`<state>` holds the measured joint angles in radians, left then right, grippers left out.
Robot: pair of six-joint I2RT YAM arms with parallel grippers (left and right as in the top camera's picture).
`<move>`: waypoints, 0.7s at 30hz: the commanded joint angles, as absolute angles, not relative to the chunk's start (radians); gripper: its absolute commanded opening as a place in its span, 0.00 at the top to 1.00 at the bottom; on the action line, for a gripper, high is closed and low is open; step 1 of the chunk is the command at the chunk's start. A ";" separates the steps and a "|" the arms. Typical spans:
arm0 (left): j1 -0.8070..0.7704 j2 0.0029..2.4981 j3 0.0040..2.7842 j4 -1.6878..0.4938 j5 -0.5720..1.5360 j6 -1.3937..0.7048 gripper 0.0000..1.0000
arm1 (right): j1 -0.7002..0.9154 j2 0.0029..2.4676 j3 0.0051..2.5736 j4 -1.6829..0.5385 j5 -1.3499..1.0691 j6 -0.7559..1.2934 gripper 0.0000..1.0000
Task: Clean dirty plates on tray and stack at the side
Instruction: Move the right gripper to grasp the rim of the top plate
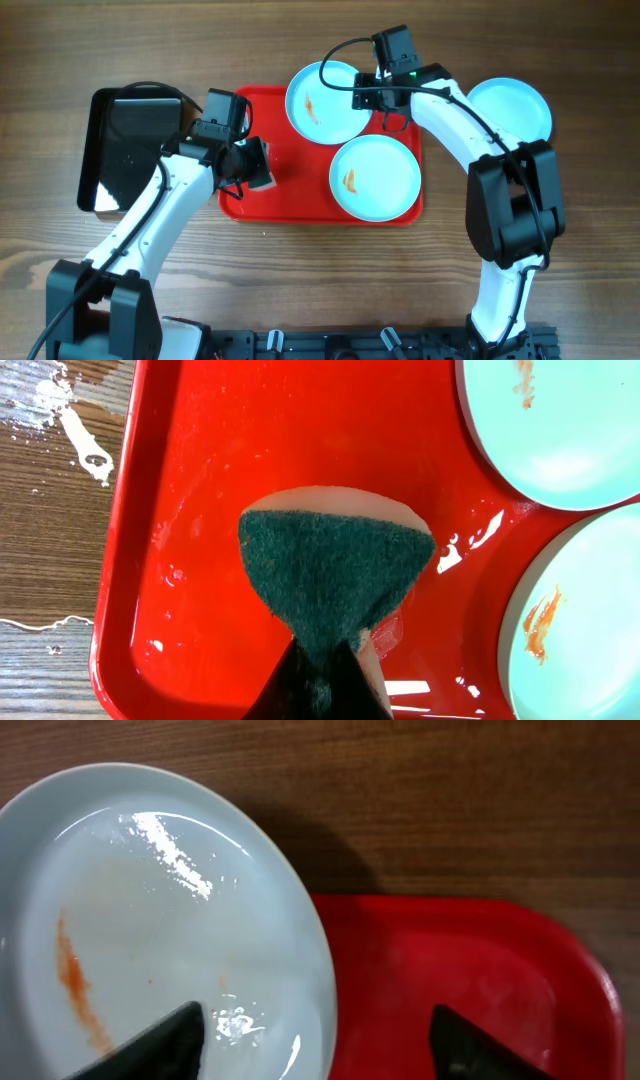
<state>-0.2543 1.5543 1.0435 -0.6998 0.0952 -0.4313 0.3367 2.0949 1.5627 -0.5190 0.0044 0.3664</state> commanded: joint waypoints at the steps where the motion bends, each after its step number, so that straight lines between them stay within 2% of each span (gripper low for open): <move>1: -0.255 1.559 1.047 -0.699 0.085 -0.422 0.96 | 0.333 2.167 1.564 -0.500 0.018 0.345 0.43; 4: -0.255 1.559 1.047 -0.703 0.085 -0.422 0.96 | 0.333 2.181 1.564 -0.487 0.014 0.344 0.52; 7: -0.255 1.559 1.047 -0.699 0.085 -0.423 0.96 | 0.332 2.189 1.563 -0.480 0.006 0.344 0.53; 8: -0.255 1.559 1.047 -0.699 0.085 -0.423 0.96 | 0.333 2.198 1.564 -0.480 0.005 0.344 0.57; 10: -0.255 1.559 1.047 -0.699 0.085 -0.422 0.96 | 0.333 2.203 1.563 -0.484 -0.012 0.352 0.69; 12: -0.255 1.559 1.047 -0.699 0.085 -0.422 0.96 | 0.333 2.199 1.567 -0.484 -0.050 0.353 0.92; 13: -0.255 1.559 1.047 -0.699 0.085 -0.422 0.96 | 0.333 2.198 1.577 -0.497 -0.054 0.371 0.96; 17: -0.255 1.559 1.047 -0.697 0.085 -0.422 0.96 | 0.334 2.167 1.616 -0.545 -0.140 0.367 0.96; 21: -0.255 1.525 1.047 -0.684 0.077 -0.396 0.96 | 0.347 2.142 1.622 -0.585 -0.334 0.377 0.96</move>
<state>-0.2543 1.5539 1.0435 -0.6964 0.0948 -0.4286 0.3370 2.1822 1.5959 -0.5663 -0.1989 0.3626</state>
